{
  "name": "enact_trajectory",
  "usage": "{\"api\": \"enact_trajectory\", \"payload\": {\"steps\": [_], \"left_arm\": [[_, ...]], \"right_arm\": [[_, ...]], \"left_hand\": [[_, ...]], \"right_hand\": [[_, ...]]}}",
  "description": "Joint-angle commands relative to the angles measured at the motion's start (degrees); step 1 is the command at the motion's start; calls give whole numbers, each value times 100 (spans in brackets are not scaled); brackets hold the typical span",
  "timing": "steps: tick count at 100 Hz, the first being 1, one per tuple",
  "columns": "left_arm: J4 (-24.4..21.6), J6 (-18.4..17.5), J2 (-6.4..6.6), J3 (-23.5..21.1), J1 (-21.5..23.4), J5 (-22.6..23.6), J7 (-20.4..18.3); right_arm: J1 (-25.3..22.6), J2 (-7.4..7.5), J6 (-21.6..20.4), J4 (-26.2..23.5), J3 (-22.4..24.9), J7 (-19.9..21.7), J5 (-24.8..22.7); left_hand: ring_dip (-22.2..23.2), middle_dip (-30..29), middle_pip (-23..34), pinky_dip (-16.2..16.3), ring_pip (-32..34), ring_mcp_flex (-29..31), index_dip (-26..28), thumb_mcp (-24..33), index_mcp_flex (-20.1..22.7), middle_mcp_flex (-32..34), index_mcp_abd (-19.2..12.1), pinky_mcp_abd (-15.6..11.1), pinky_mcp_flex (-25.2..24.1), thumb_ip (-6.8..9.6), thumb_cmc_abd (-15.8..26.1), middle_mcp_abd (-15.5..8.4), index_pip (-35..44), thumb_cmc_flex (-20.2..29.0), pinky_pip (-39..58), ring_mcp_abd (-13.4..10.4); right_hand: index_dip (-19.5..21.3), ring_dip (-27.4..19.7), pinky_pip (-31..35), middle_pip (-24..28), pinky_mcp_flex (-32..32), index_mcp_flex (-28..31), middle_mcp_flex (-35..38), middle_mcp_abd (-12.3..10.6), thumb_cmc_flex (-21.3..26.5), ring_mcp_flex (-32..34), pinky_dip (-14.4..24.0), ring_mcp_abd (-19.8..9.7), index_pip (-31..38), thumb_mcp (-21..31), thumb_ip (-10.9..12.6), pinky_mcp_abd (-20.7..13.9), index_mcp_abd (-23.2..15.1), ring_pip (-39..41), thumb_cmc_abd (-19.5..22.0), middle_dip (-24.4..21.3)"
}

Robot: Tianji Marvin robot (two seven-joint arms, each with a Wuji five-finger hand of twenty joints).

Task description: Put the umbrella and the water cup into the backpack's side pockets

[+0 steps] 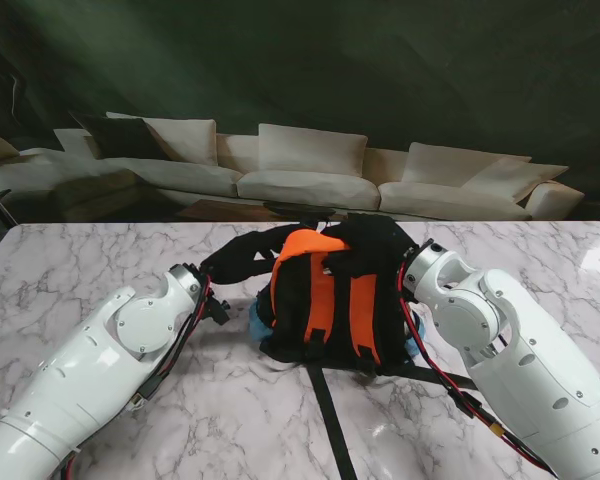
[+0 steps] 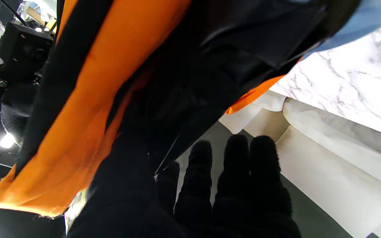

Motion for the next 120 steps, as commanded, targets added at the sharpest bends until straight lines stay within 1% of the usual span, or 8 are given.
{"api": "enact_trajectory", "payload": {"steps": [1, 7, 14, 26, 49, 66, 90, 120], "left_arm": [[-14, 47, -50, 57, -16, 19, -46], [-62, 92, -56, 29, 29, -32, -44], [-106, 72, -50, -38, 93, -38, -30], [-215, -102, -7, -272, 280, 97, 15], [-385, -482, 121, -689, 640, 450, -44], [-27, -674, 211, -556, 575, 973, -118], [443, -520, 159, -197, 358, 1106, 76], [249, -527, 105, -320, 474, 1051, 268]], "right_arm": [[-30, -10, 5, 52, -52, 37, -1], [-35, -9, 3, 48, -48, 38, -5], [-45, -8, 1, 41, -36, 39, -9], [-71, -8, -10, 19, 4, 30, -21], [-50, -11, 5, 31, -16, 22, -17], [-10, -13, 30, 59, -70, 35, -2], [-7, -5, 25, 48, -66, 72, -8], [-49, -1, 11, 8, 0, 77, -27]], "left_hand": [[212, 261, 318, 153, 299, 371, 83, 254, 286, 436, 139, -120, 180, 246, -327, -141, 254, 592, 344, -112], [470, 947, 347, 217, 502, 619, 419, 424, 741, 893, 14, -106, 312, 250, -545, -242, 858, 791, 590, -139], [733, 1847, -41, 312, 778, 1108, 1399, 664, 1595, 2028, -569, -77, 605, 195, -896, -621, 2293, 1169, 983, -218], [828, 1986, -33, 355, 840, 1246, 1438, 764, 1706, 2290, -953, -54, 667, 141, -933, -778, 3400, 1175, 1157, -228], [653, 1866, -273, 304, 564, 1200, 1388, 556, 1774, 2425, -1304, 86, 225, 167, -931, -1067, 3719, 1175, 922, -507], [518, 1724, -440, 304, 331, 997, 1374, 447, 1809, 2466, -1480, 275, -118, 187, -917, -1220, 3736, 1157, 770, -601], [488, 1664, -466, 352, 316, 983, 1382, 427, 1822, 2491, -1492, 269, -163, 206, -926, -1229, 3753, 1163, 812, -621], [867, 1689, -301, 557, 998, 1369, 1356, 477, 1827, 2525, -1383, 144, 117, 231, -953, -1035, 3812, 1171, 1204, -478]], "right_hand": [[51, -6, 242, 201, 111, 224, 28, -99, 705, 172, -25, -15, 248, 565, 368, 69, -588, 127, 555, -8], [49, -6, 242, 201, 111, 220, 29, -97, 700, 172, -25, -19, 245, 561, 366, 69, -592, 126, 556, -8], [47, -6, 242, 199, 111, 213, 26, -95, 703, 172, -25, -17, 241, 563, 367, 70, -591, 124, 556, -9], [48, -6, 241, 202, 111, 221, 32, -101, 703, 173, -24, -16, 245, 563, 368, 70, -590, 123, 555, -8], [47, -5, 238, 203, 106, 222, 30, -104, 703, 173, -24, -21, 245, 560, 368, 72, -593, 120, 555, -7], [48, -4, 238, 203, 107, 221, 32, -101, 702, 174, -23, -23, 247, 563, 368, 72, -589, 121, 554, -7], [46, -1, 237, 201, 107, 220, 31, -105, 696, 173, -22, -17, 245, 564, 368, 72, -593, 124, 552, -8], [46, 0, 237, 201, 107, 216, 32, -98, 697, 174, -20, -18, 244, 569, 369, 72, -587, 123, 548, -8]]}}
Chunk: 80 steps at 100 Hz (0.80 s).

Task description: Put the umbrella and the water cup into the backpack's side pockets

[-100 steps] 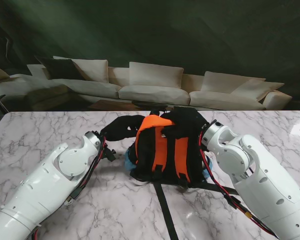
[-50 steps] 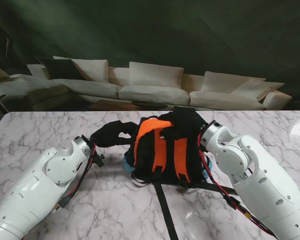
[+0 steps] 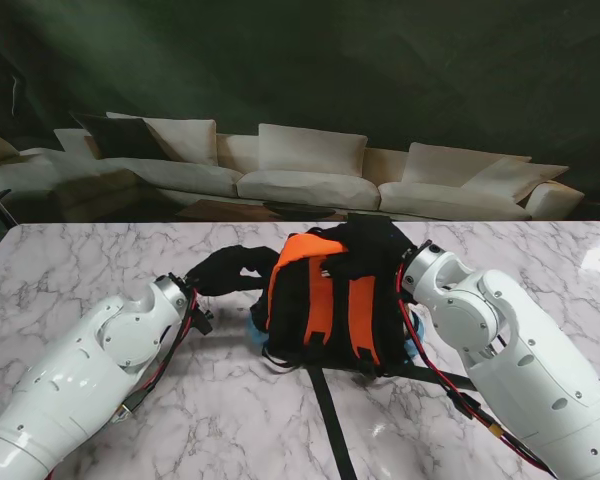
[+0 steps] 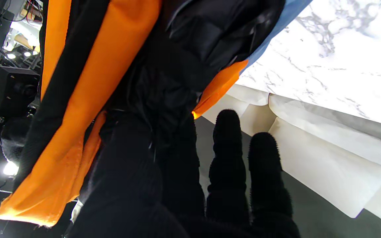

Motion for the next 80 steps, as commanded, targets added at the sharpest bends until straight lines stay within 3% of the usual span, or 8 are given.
{"api": "enact_trajectory", "payload": {"steps": [1, 26, 48, 80], "left_arm": [[77, 46, 14, 34, 178, 48, -89], [-19, 31, -4, -27, 253, 34, -12], [-176, -74, -89, -175, 374, 88, 383], [-472, 92, -147, -192, 509, -511, 275]], "right_arm": [[-41, 7, 21, 23, 9, 21, -26], [-20, 4, 35, 48, -29, 20, -11], [-24, 5, 30, 33, -8, 20, -19], [-2, 0, 44, 60, -45, 8, -2]], "left_hand": [[116, 35, 326, 128, 220, 108, 251, 641, 879, 388, -891, -72, 44, 434, -157, 1, 1368, 815, 204, -27], [106, 45, 344, 124, 168, 63, 273, 671, 863, 363, -895, -69, 21, 444, -153, -27, 1402, 816, 188, -52], [11, 69, 346, 125, 52, 121, 356, 683, 793, 328, -1006, -160, 99, 443, -141, -173, 1509, 794, 212, -206], [-113, -24, 284, 106, -38, 227, 326, 684, 820, 388, -1082, -163, 79, 420, -156, -241, 1546, 754, 180, -290]], "right_hand": [[46, 0, 237, 200, 107, 218, 32, -98, 698, 174, -27, -20, 244, 571, 368, 65, -547, 123, 555, 23], [47, -1, 237, 197, 107, 222, 28, -104, 698, 173, -26, -15, 247, 570, 368, 65, -557, 118, 557, 22], [44, -2, 236, 197, 107, 216, 26, -97, 699, 173, -26, -19, 242, 566, 367, 65, -557, 116, 558, 22], [47, -1, 236, 197, 107, 222, 27, -102, 700, 173, -25, -18, 245, 559, 366, 65, -563, 115, 562, 22]]}}
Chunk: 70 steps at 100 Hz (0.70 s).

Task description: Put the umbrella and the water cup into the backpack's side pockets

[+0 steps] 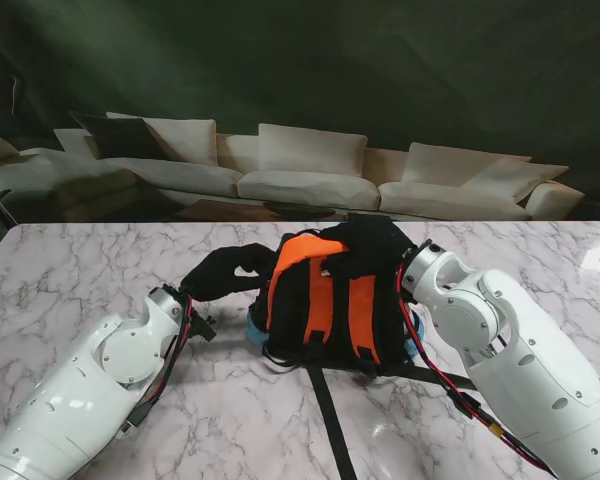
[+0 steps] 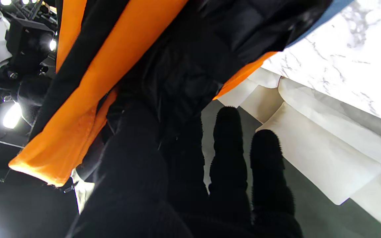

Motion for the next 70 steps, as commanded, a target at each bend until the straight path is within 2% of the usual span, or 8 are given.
{"api": "enact_trajectory", "payload": {"steps": [1, 13, 29, 44, 55, 60, 63, 70], "left_arm": [[-106, 11, -46, 68, 0, -23, -198], [2, 20, 36, 138, -42, -134, -586], [237, -18, 184, 141, -68, -9, -1026], [467, -56, 223, 54, -88, 357, -978], [544, 12, 214, -24, -66, 446, -896], [527, 57, 213, -65, -39, 415, -902], [504, 81, 208, -93, -18, 393, -902], [396, 141, 205, -168, 40, 273, -951]], "right_arm": [[-12, -5, 44, 65, -38, 22, -9], [-17, -5, 49, 62, -31, 23, -2], [-58, -2, 37, 32, 24, 17, -26], [-62, -2, 38, 30, 30, 14, -32], [-56, -3, 41, 36, 16, 10, -32], [-54, -3, 44, 39, 11, 10, -31], [-54, -3, 47, 40, 9, 10, -31], [-54, -2, 48, 40, 8, 15, -35]], "left_hand": [[-78, -34, 119, 101, -106, 134, 323, 653, 631, 242, -1082, -148, -33, 420, 252, -451, 1083, 596, 175, -209], [-179, -103, 70, 63, -213, 151, 299, 655, 657, 266, -1116, -81, -101, 408, 234, -496, 1084, 589, 83, -266], [-309, -160, 26, 23, -395, 74, 294, 678, 700, 249, -1185, 48, -243, 411, 240, -545, 1075, 612, -42, -300], [-353, -172, 30, 21, -459, 48, 320, 685, 703, 227, -1202, 63, -264, 412, 255, -557, 1072, 619, -62, -311], [-371, -187, 21, 20, -488, 2, 307, 688, 673, 174, -1148, 75, -311, 408, 272, -513, 1024, 638, -80, -279], [-415, -289, -54, 10, -576, -154, 144, 594, 566, -48, -989, 94, -399, 370, 303, -371, 761, 555, -141, -205], [-469, -445, 47, 12, -679, -340, 81, 465, 433, -420, -874, 96, -469, 392, 273, -213, 409, 393, -227, -144], [-531, -1299, 443, 3, -882, -844, -18, 271, 34, -1396, -657, 101, -704, 381, 246, 101, -476, -103, -504, 46]], "right_hand": [[47, -1, 236, 197, 107, 222, 27, -102, 701, 173, -25, -18, 245, 560, 366, 64, -563, 115, 563, 22], [48, -1, 233, 197, 102, 217, 27, -103, 704, 173, -26, -18, 245, 560, 367, 65, -560, 115, 567, 22], [48, -1, 233, 195, 102, 217, 25, -98, 704, 173, -25, -18, 243, 558, 367, 66, -561, 114, 565, 22], [49, -1, 231, 197, 98, 218, 29, -99, 706, 173, -25, -17, 244, 557, 367, 68, -558, 113, 565, 23], [48, -2, 230, 197, 98, 217, 30, -100, 704, 172, -25, -13, 242, 555, 367, 69, -569, 111, 567, 23], [49, -2, 230, 197, 98, 218, 30, -100, 708, 173, -25, -13, 243, 558, 368, 70, -563, 111, 562, 23], [50, -2, 230, 196, 98, 222, 28, -100, 703, 171, -25, -14, 246, 555, 367, 70, -562, 109, 569, 23], [48, -4, 230, 194, 98, 220, 23, -99, 705, 172, -25, -16, 243, 556, 368, 70, -565, 107, 567, 22]]}}
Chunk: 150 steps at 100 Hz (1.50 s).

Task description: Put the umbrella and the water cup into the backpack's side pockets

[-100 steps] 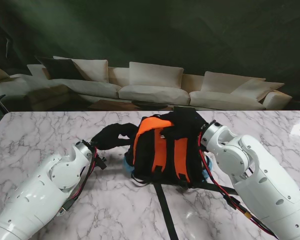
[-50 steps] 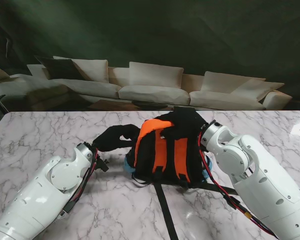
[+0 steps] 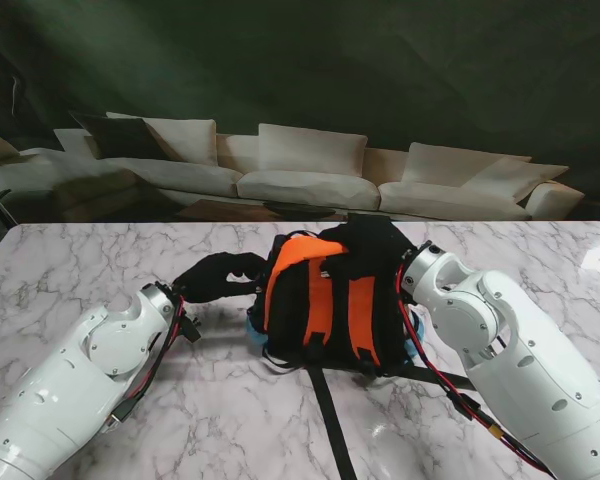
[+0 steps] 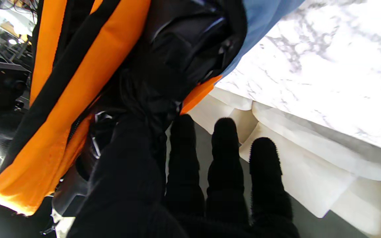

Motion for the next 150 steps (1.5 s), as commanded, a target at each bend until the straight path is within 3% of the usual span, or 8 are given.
{"api": "enact_trajectory", "payload": {"steps": [1, 32, 44, 55, 73, 105, 136, 150], "left_arm": [[107, 127, 65, -6, 205, -71, -228], [-434, 47, 168, -504, 405, -97, -574], [-548, -17, 139, -800, 501, 35, -368], [-829, 29, 77, -1113, 629, 134, -57], [-1774, 715, 19, -1509, 938, 86, 41], [-2442, 1832, -184, -1300, 1488, -96, 710], [-1661, 1839, -351, -1104, 1513, -397, 1298], [-1601, 1788, -312, -1129, 1497, -228, 1223]], "right_arm": [[-22, 8, 41, 49, -2, 22, -31], [-39, 9, 47, 47, 12, 26, -35], [-40, 10, 38, 47, 17, 26, -34], [-41, 11, 28, 45, 28, 25, -39], [-48, 15, -31, 53, 57, 7, -85], [4, 13, -106, 113, 61, -43, -129], [143, 8, -165, 263, -66, -113, -213], [174, 4, -196, 311, -107, -161, -251]], "left_hand": [[-85, -655, 234, 11, -283, -495, 89, 230, 219, -807, -118, 70, -275, 343, -154, 308, -350, -22, -303, 151], [-354, -1494, -1038, -372, -796, -1932, -946, -7, -1554, -3712, 639, -52, -856, 235, -140, 1345, -2949, -1949, -1582, 697], [-423, -1590, -1030, -439, -832, -2007, -966, 26, -1382, -3569, 650, -24, -903, 241, -58, 1285, -2990, -1998, -1713, 730], [-413, -1193, -523, -383, -756, -1835, -595, -26, -443, -2415, 731, 118, -854, 225, 625, 1127, -2460, -1548, -1673, 703], [-178, -711, -168, -131, -524, -1187, -207, -71, 613, -1142, 792, 512, -737, 235, 1010, 1058, -1958, -1272, -1356, 773], [-275, -900, -700, -214, -818, -1333, -196, -86, 565, -1438, 780, 478, -801, 222, 1072, 1160, -2185, -1280, -1554, 790], [-394, -1060, -789, -327, -909, -1436, -243, -80, 370, -1583, 866, 498, -913, 222, 1113, 1168, -2364, -1303, -1838, 772], [-387, -1046, -790, -306, -913, -1427, -245, -90, 369, -1583, 836, 515, -904, 220, 1107, 1140, -2367, -1334, -1861, 743]], "right_hand": [[48, -4, 230, 193, 98, 220, 23, -100, 705, 172, -25, -16, 243, 627, 369, 69, -492, 107, 570, 23], [48, -6, 227, 189, 94, 214, 19, -107, 703, 171, -24, -9, 240, 625, 368, 72, -492, 99, 573, 21], [48, -7, 225, 189, 90, 216, 19, -101, 701, 172, -25, -10, 240, 624, 367, 73, -496, 95, 574, 21], [49, -19, 183, 180, 3, 209, 7, -109, 700, 164, -33, -1, 238, 624, 370, 41, -495, 66, 579, 17], [61, -94, 114, 138, -162, 173, -63, -137, 696, 154, -23, 23, 230, 574, 370, 37, -542, -122, 636, -1], [114, -276, -139, -67, -574, 94, -269, -169, 761, 146, 63, 66, 208, 401, 402, 15, -689, -729, 755, -88], [139, -464, -1315, -639, -1843, -155, -831, -200, 670, -159, 49, 34, -5, 329, 452, 270, -802, -2246, 879, -326], [92, -558, -2063, -1131, -2696, -722, -1755, -126, -285, -1064, 81, 38, -285, 208, 571, 347, -594, -3391, 806, -466]]}}
